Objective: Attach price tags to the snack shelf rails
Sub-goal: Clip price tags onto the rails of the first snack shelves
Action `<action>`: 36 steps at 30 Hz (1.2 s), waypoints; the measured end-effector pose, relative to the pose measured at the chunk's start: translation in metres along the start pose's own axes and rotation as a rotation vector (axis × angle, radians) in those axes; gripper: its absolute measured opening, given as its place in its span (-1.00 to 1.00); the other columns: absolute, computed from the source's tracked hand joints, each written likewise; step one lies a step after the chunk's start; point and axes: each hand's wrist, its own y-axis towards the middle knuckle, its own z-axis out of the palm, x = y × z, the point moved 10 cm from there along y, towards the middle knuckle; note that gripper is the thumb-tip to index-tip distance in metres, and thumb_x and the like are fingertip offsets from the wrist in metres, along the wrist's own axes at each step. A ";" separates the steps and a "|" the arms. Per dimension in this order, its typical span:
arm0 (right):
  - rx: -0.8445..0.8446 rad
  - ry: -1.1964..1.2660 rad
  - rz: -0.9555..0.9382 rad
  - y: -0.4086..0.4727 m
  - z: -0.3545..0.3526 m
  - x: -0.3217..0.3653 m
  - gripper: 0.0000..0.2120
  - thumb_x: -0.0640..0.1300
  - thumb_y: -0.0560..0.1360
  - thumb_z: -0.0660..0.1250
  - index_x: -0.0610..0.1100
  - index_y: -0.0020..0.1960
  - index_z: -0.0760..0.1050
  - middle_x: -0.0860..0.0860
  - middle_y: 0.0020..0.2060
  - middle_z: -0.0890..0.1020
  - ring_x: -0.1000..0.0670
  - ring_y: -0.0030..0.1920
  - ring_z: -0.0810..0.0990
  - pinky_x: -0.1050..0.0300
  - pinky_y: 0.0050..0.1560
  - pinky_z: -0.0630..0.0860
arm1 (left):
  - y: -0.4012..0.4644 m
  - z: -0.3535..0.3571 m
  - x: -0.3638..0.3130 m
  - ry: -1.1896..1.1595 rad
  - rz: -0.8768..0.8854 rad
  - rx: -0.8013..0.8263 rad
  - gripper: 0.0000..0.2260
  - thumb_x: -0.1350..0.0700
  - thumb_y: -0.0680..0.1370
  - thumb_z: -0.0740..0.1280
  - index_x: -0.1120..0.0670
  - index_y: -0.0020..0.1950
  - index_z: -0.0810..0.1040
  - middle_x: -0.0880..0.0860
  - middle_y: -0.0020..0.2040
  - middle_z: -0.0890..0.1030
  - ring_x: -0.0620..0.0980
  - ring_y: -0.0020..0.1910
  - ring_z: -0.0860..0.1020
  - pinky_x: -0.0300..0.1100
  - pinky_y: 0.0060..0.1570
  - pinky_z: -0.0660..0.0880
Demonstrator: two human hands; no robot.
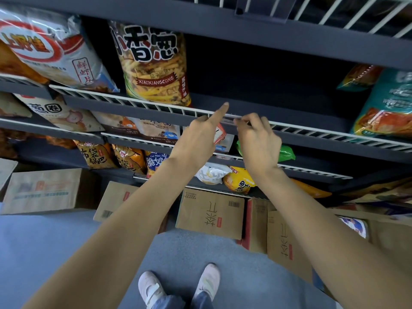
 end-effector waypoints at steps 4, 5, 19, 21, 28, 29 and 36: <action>-0.012 0.001 -0.007 -0.005 0.000 -0.001 -0.60 -0.36 0.13 0.57 -0.15 -0.06 0.65 -0.04 -0.14 0.61 -0.08 -0.21 0.58 0.27 -0.54 0.26 | 0.005 0.012 0.008 0.165 -0.018 0.122 -0.23 0.42 0.48 0.19 -0.08 0.53 -0.06 0.16 -0.10 0.47 0.07 -0.24 0.46 -0.07 -0.15 0.50; -0.014 0.007 -0.010 -0.006 0.000 -0.001 -0.60 -0.36 0.14 0.56 -0.15 -0.04 0.64 -0.04 -0.13 0.61 -0.08 -0.20 0.59 0.26 -0.55 0.30 | 0.005 0.014 0.010 0.164 -0.026 0.131 -0.22 0.43 0.48 0.19 -0.10 0.53 -0.07 0.14 -0.15 0.44 0.08 -0.26 0.46 -0.06 -0.17 0.50; 0.062 -0.031 -0.036 -0.008 0.001 0.008 -0.58 -0.37 0.19 0.52 -0.20 0.03 0.61 -0.09 -0.08 0.58 -0.08 -0.14 0.57 0.22 -0.58 0.35 | 0.004 0.020 0.022 -0.014 -0.057 0.204 -0.22 0.38 0.51 0.18 -0.22 0.50 -0.11 0.12 -0.28 0.37 -0.02 -0.40 0.30 -0.07 -0.20 0.47; 0.070 -0.047 -0.041 -0.009 0.000 0.011 -0.56 -0.40 0.17 0.52 -0.24 0.04 0.60 -0.11 -0.06 0.57 -0.09 -0.13 0.56 0.21 -0.58 0.36 | 0.003 0.020 0.020 -0.019 -0.057 0.212 -0.23 0.39 0.52 0.18 -0.20 0.50 -0.11 0.13 -0.22 0.38 -0.01 -0.33 0.31 -0.09 -0.20 0.45; 0.176 -0.007 -0.050 -0.009 0.001 0.010 -0.55 -0.41 0.27 0.45 -0.24 0.15 0.54 -0.11 0.04 0.56 -0.11 0.01 0.55 0.15 -0.49 0.41 | 0.003 0.018 0.015 -0.023 -0.051 0.201 -0.27 0.40 0.53 0.16 -0.14 0.52 -0.05 0.19 -0.07 0.52 0.00 -0.20 0.37 -0.12 -0.13 0.46; 0.216 0.022 -0.047 -0.009 0.003 0.010 -0.55 -0.39 0.34 0.40 -0.23 0.22 0.50 -0.11 0.10 0.53 -0.11 0.08 0.52 0.12 -0.43 0.42 | 0.002 0.014 0.014 -0.052 -0.059 0.169 -0.30 0.39 0.53 0.17 -0.11 0.52 -0.01 0.19 -0.04 0.53 -0.03 -0.23 0.37 -0.11 -0.09 0.47; 0.443 0.402 0.094 -0.007 0.000 0.008 -0.51 -0.15 0.56 0.24 -0.18 0.46 0.22 -0.06 0.33 0.31 -0.06 0.28 0.40 0.03 0.08 0.47 | -0.015 -0.031 0.038 -0.528 -0.312 -0.102 -0.64 0.17 0.56 0.28 0.15 0.35 0.41 0.13 0.25 0.54 0.08 0.24 0.49 -0.08 0.26 0.42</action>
